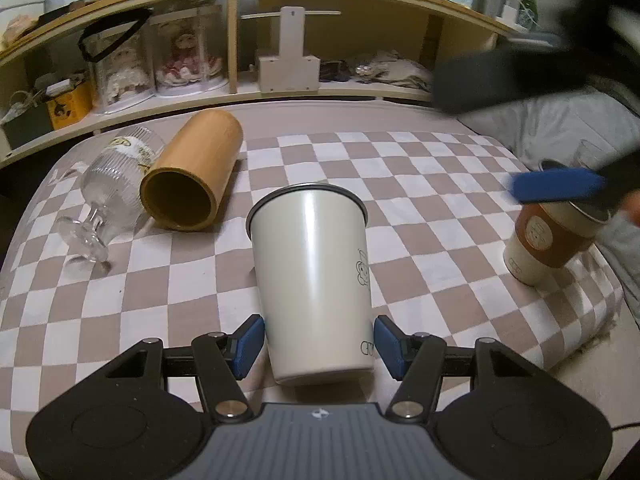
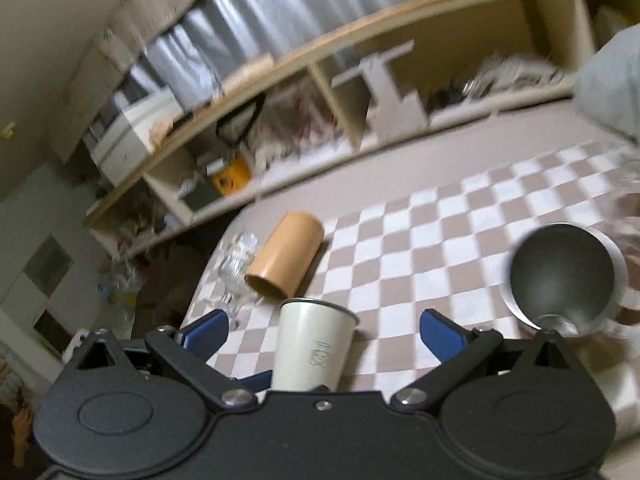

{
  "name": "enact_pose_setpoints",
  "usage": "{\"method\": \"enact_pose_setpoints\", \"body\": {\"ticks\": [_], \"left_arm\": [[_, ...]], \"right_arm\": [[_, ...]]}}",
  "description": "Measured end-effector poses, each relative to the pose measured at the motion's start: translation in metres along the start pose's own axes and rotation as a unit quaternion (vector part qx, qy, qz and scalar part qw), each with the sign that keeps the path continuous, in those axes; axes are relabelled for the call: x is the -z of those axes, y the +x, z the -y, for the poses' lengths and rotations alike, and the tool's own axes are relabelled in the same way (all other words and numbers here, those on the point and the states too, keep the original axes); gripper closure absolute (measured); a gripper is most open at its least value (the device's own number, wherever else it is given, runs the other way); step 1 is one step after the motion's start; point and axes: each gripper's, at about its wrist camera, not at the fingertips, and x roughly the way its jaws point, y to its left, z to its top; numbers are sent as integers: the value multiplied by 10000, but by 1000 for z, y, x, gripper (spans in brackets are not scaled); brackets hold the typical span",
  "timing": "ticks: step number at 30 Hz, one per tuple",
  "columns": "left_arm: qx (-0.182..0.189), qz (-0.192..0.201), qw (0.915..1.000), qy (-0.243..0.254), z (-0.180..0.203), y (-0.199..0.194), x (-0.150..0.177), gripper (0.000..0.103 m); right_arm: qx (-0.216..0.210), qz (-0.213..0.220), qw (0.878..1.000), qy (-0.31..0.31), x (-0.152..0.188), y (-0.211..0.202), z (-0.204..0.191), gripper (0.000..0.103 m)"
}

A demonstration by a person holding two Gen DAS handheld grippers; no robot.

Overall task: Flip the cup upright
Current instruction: 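Lift the cream cup with the left tool while the right tool grasps its rim, then rotate the cup opening-up with the left tool while the right tool steadies then releases the rim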

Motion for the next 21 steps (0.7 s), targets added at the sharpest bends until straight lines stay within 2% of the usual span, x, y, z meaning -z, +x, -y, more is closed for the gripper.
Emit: {"method": "enact_pose_setpoints", "body": {"ticks": [5, 10, 12, 16, 18, 21], "left_arm": [[115, -20, 9993, 359, 0, -1, 2, 42], [272, -23, 9986, 451, -5, -1, 2, 42], [305, -14, 9981, 536, -4, -1, 3, 42], [314, 44, 9969, 722, -1, -1, 5, 42], [316, 107, 9966, 757, -1, -1, 6, 42], [342, 305, 9952, 862, 2, -2, 7, 42]], "right_arm": [[-85, -886, 9952, 402, -17, 64, -2, 0], [-111, -1579, 9783, 1337, -14, 121, 18, 1], [-86, -1743, 9712, 1625, -9, 137, 25, 2], [-161, -1850, 9646, 1870, -1, 155, 34, 4], [-236, -1820, 9652, 1861, 1, 158, 37, 15], [-282, -1739, 9705, 1646, -2, 153, 34, 17]]}}
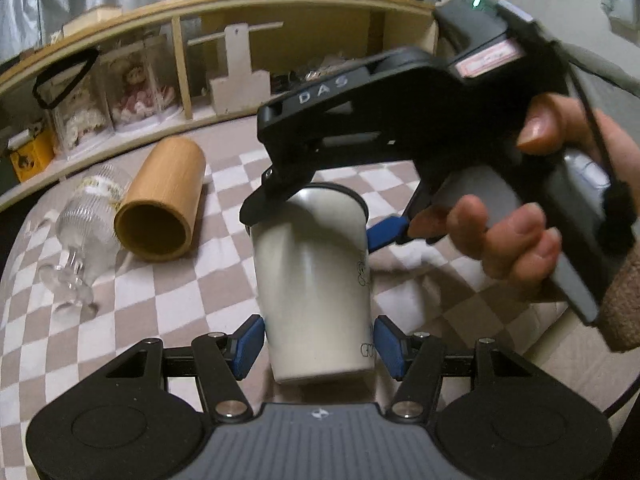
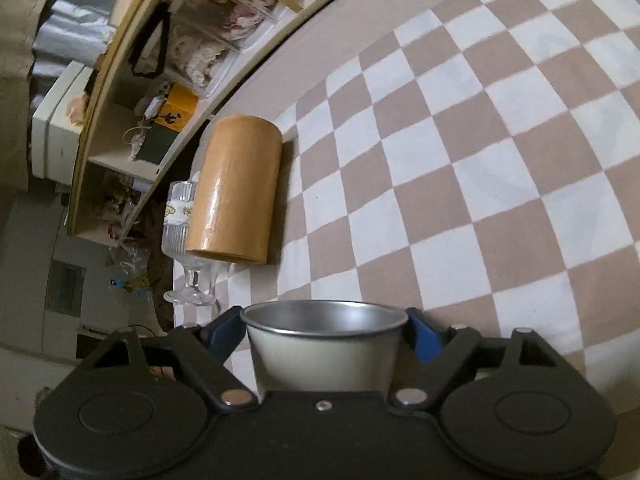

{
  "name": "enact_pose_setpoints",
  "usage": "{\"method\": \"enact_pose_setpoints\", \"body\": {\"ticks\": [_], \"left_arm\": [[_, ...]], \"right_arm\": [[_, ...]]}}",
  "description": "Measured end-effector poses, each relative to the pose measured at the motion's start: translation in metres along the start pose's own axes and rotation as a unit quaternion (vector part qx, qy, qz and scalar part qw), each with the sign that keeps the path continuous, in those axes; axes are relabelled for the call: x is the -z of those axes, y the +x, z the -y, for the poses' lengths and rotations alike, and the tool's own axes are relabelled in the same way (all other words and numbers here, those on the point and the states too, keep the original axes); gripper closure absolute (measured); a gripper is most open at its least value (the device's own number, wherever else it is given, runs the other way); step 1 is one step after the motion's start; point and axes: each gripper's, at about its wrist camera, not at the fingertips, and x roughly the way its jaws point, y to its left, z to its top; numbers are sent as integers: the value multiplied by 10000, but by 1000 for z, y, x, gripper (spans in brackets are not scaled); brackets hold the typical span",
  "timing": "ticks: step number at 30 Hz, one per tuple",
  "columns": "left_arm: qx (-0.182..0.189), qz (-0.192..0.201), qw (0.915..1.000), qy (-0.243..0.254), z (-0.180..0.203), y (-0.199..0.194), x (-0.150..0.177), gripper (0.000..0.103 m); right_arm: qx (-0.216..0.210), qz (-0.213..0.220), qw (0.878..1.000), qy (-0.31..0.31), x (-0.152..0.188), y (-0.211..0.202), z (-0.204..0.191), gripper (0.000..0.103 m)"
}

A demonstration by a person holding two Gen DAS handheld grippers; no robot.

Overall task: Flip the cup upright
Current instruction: 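Rotate the cup opening-up with the left tool while the right tool steadies then releases the rim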

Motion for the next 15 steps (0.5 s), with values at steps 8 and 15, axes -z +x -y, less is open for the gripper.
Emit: {"method": "enact_pose_setpoints", "body": {"ticks": [8, 15], "left_arm": [[-26, 774, 9965, 304, 29, 6, -3, 43], [48, 1410, 9888, 482, 64, 14, -8, 43]], "right_arm": [[471, 891, 9826, -1563, 16, -60, -35, 18], [1150, 1643, 9486, -2447, 40, -109, -47, 18]]}}
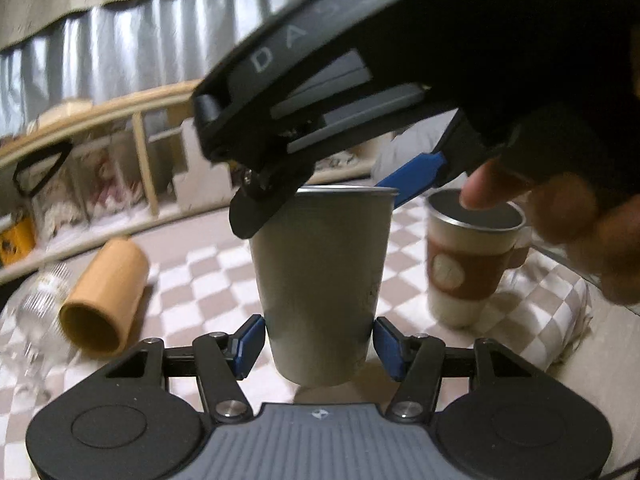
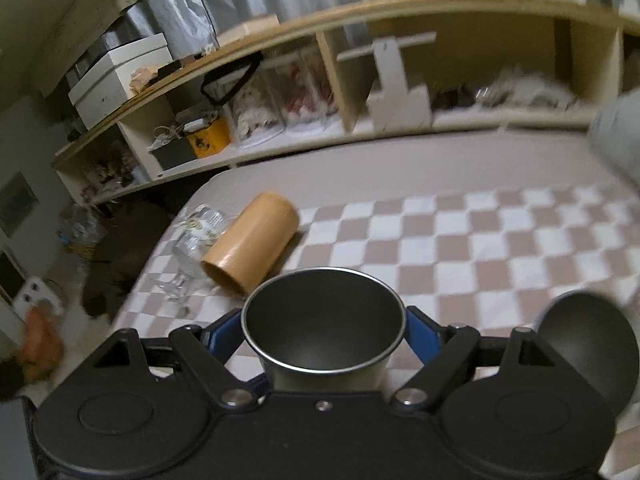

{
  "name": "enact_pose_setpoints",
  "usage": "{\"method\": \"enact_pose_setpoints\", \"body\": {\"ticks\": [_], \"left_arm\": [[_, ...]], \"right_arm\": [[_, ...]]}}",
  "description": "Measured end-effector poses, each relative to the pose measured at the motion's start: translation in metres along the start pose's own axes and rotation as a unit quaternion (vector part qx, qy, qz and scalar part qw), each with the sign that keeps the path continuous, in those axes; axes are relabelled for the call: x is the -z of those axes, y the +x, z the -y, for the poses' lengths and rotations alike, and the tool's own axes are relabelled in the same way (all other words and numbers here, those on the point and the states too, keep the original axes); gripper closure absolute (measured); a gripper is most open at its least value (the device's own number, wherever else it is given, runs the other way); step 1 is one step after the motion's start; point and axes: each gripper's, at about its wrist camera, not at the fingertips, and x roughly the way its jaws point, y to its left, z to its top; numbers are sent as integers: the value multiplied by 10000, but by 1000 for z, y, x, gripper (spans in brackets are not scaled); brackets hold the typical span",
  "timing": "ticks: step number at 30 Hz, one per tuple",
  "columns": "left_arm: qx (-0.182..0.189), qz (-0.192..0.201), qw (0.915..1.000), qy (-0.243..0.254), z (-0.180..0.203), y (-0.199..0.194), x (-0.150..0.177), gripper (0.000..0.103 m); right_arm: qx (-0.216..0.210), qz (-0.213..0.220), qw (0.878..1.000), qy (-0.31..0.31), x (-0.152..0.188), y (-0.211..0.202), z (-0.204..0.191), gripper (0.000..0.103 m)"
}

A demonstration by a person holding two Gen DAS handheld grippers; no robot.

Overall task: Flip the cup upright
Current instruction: 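Rotate the cup opening-up with the left tool while the right tool steadies then releases the rim, then lower the upright cup with the left tool beside the sleeved steel cup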

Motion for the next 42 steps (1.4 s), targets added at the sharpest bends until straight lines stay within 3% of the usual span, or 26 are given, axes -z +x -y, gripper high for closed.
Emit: {"method": "enact_pose_setpoints", "body": {"ticks": [5, 9, 12, 20, 30, 36, 39, 42], "left_arm": [[84, 170, 9998, 94, 19, 19, 4, 43], [183, 80, 9998, -80, 25, 34, 11, 43], [229, 17, 9993, -311, 25, 43, 17, 43], [145, -14, 9999, -17, 31, 38, 17, 43], [134, -552, 9983, 166, 32, 33, 6, 44], [150, -755, 9969, 152, 25, 31, -2, 44], [111, -757, 9970, 103, 22, 30, -1, 44], [97, -774, 9969, 84, 21, 31, 0, 44]], "right_arm": [[432, 265, 9983, -304, 10, -23, 7, 17], [709, 259, 9956, -564, 23, -28, 8, 17], [666, 185, 9959, -584, 29, -28, 7, 19], [817, 136, 9960, -349, 30, -20, 18, 22], [440, 504, 9976, 172, 24, -38, 35, 19], [526, 617, 9965, 189, 24, -42, 37, 18], [425, 707, 9965, 139, 22, -49, 38, 20], [269, 756, 9967, 100, 21, -54, 39, 30]]}}
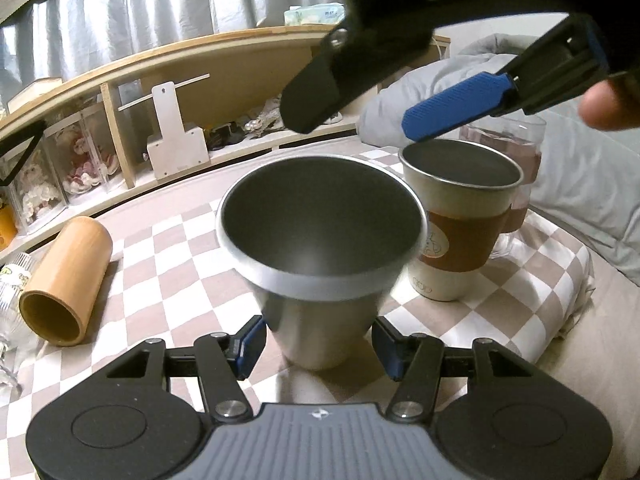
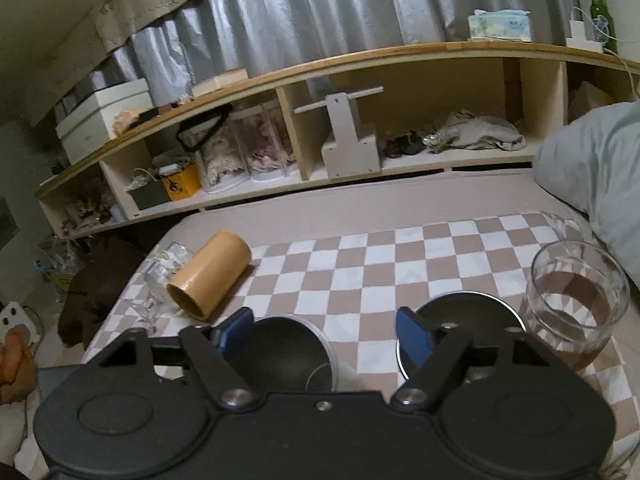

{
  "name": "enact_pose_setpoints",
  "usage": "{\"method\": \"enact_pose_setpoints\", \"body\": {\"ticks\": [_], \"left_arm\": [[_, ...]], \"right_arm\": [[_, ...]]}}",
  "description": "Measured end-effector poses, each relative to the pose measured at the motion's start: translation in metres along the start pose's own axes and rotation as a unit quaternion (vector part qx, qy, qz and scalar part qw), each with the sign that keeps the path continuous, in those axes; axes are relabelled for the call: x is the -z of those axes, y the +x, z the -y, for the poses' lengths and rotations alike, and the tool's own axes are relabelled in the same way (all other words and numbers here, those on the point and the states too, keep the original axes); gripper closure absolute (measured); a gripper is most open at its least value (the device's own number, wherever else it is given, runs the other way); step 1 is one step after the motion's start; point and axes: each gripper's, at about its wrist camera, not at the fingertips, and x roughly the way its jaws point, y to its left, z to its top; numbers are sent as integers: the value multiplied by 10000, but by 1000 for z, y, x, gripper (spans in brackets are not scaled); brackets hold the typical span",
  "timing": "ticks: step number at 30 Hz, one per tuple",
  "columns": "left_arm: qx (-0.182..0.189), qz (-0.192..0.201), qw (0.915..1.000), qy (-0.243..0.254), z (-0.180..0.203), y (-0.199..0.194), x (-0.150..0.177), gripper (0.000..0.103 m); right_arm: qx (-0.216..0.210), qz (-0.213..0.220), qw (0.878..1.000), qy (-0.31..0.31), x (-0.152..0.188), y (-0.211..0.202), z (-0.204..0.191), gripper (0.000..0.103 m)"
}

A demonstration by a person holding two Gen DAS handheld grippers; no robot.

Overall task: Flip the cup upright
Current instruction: 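Lower the upright cup with the left tool beside the sleeved steel cup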

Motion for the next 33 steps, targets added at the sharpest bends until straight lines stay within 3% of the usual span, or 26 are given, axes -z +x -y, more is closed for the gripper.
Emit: {"method": "enact_pose_setpoints", "body": {"ticks": [3, 10, 15, 33], "left_arm": [[-26, 88, 9999, 60, 1, -1, 0, 46], [-48, 126, 9998, 154, 4, -1, 0, 46], [-34, -84, 9998, 163, 2, 2, 7, 46], [211, 251, 9994, -81, 6, 15, 11, 46]], "right_arm": [[-184, -13, 9998, 45, -1, -1, 2, 37], [-143, -117, 9996, 212, 2, 7, 10, 37], [-157, -84, 9996, 236, 1, 6, 10, 37], [-164, -9, 9995, 260, 3, 3, 14, 37]]}}
